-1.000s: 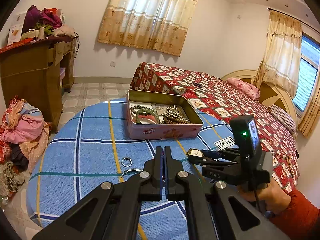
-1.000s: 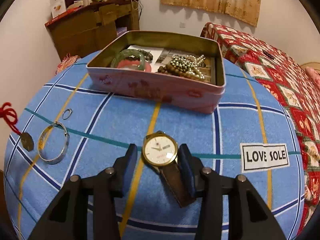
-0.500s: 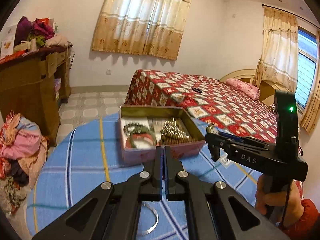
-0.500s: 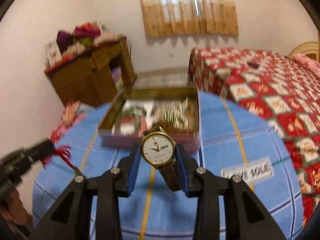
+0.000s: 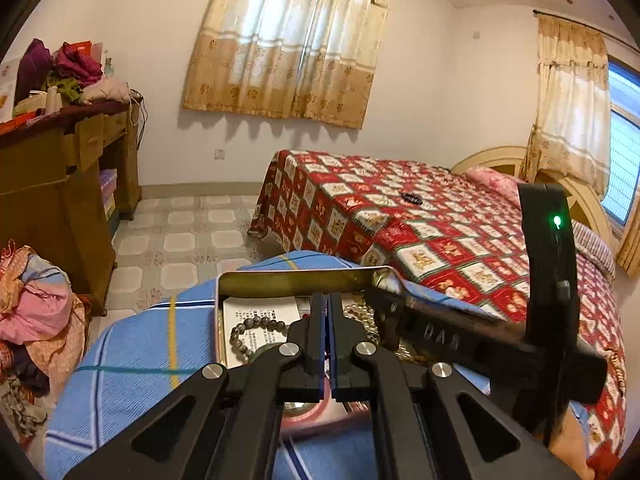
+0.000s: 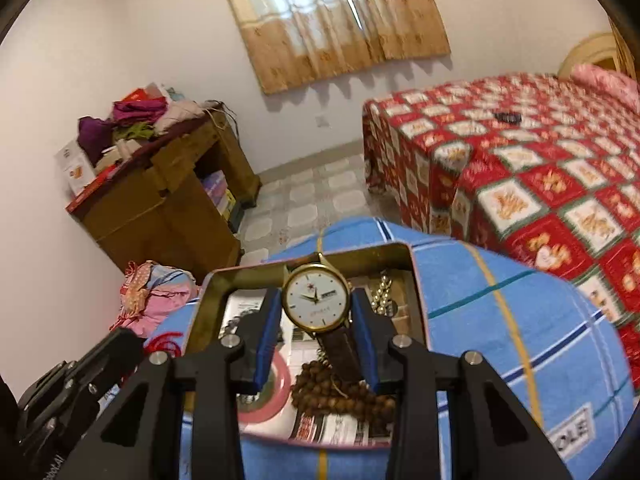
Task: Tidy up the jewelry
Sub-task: 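Lift the watch, carry it into the pink tin and open the right tool, then withdraw the right tool from the tin toward the silver bangle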
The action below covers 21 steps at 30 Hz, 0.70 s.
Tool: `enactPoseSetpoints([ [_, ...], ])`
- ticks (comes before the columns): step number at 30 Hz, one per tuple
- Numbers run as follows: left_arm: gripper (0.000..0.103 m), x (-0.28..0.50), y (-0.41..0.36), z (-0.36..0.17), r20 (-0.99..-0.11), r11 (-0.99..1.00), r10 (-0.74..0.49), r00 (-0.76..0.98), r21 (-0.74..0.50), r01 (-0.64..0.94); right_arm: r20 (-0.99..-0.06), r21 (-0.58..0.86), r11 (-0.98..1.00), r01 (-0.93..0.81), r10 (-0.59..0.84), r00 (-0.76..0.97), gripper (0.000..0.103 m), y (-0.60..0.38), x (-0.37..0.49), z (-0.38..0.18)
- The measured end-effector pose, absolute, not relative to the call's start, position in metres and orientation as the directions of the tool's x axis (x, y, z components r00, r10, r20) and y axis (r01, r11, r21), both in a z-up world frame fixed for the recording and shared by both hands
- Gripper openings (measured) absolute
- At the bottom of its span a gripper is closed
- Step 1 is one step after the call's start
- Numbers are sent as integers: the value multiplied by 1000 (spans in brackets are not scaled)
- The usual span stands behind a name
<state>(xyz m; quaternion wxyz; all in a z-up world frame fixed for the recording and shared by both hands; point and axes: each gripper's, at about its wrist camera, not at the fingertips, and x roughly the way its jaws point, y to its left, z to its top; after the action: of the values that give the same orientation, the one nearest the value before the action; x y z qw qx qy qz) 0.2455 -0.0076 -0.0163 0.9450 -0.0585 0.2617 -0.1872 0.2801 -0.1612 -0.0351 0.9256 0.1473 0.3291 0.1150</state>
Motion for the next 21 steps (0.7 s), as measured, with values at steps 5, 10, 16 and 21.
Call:
enactPoseSetpoints([
  [5, 0, 269, -15, -38, -522, 926, -377, 765, -221, 305, -609, 341, 936, -84, 288, 739, 39, -163, 288, -57],
  [10, 0, 288, -19, -49, -567, 935, -354, 744, -212, 283, -588, 284, 955, -86, 244, 771, 39, -162, 283, -56],
  [16, 1, 301, -19, -53, -566, 933, -360, 741, -228, 278, -569, 287, 954, -87, 243, 786, 49, -161, 285, -56],
  [21, 2, 294, -23, -39, -564, 951, -307, 766, -154, 268, -461, 412, 908, -72, 276, 844, 57, -185, 271, -42],
])
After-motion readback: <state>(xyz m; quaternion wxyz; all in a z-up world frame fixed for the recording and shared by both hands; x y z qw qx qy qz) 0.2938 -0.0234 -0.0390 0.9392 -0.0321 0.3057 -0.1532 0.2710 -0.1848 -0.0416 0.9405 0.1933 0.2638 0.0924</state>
